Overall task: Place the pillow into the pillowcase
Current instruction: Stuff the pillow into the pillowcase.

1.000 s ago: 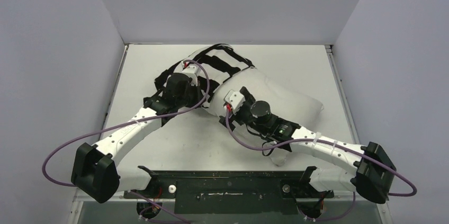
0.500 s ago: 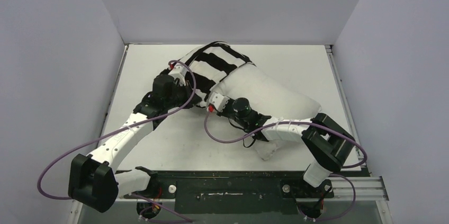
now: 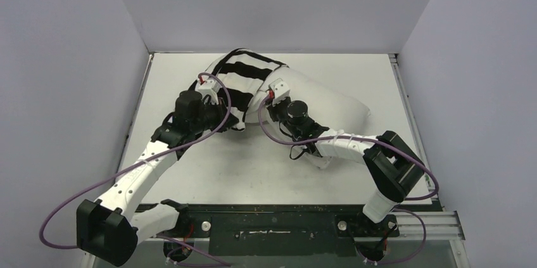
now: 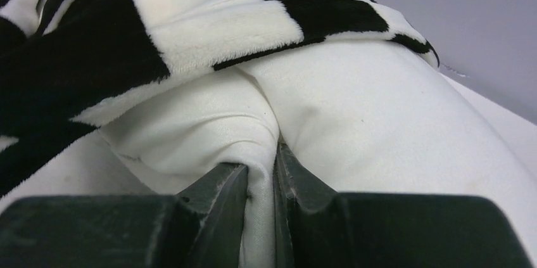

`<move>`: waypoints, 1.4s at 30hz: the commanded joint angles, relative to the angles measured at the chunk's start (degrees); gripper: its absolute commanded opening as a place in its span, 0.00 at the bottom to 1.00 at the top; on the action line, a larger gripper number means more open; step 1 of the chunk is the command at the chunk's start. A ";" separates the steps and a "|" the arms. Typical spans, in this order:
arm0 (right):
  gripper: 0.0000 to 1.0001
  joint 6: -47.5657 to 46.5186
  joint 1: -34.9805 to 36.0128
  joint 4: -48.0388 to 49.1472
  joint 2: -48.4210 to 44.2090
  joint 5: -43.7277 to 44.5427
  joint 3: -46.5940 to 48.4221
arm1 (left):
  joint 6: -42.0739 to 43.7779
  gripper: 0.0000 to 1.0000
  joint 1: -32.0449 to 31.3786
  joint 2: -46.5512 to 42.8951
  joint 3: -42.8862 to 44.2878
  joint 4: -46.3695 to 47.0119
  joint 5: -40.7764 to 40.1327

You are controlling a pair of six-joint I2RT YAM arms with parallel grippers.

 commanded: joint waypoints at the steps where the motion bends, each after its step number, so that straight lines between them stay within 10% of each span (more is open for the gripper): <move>1: 0.00 11.81 -2.09 14.79 -1.30 7.08 5.64 | -3.29 0.00 -0.38 -4.17 4.38 -0.88 11.25; 7: 0.00 24.06 -2.01 15.15 -0.29 9.77 6.09 | -18.10 0.00 -1.71 -1.52 6.49 18.36 22.59; 17: 0.00 37.23 -1.97 -12.36 -18.47 -14.40 4.58 | -10.00 0.00 -2.07 3.11 25.11 2.76 21.62; 28: 0.00 46.60 -7.50 -31.11 -19.49 -29.83 18.71 | -17.60 0.01 -0.80 22.85 41.66 18.91 28.85; 30: 0.00 48.85 -10.36 -27.08 -17.07 -30.70 15.31 | -14.08 0.23 -0.31 26.93 43.74 16.95 29.34; 34: 0.00 49.02 -15.18 -21.85 -13.40 -29.35 9.17 | 3.96 0.53 0.32 28.94 50.08 -6.86 15.12; 42: 0.00 45.70 -19.97 -17.40 -8.49 -34.83 5.69 | 14.27 0.56 0.31 19.11 39.06 -10.33 -5.70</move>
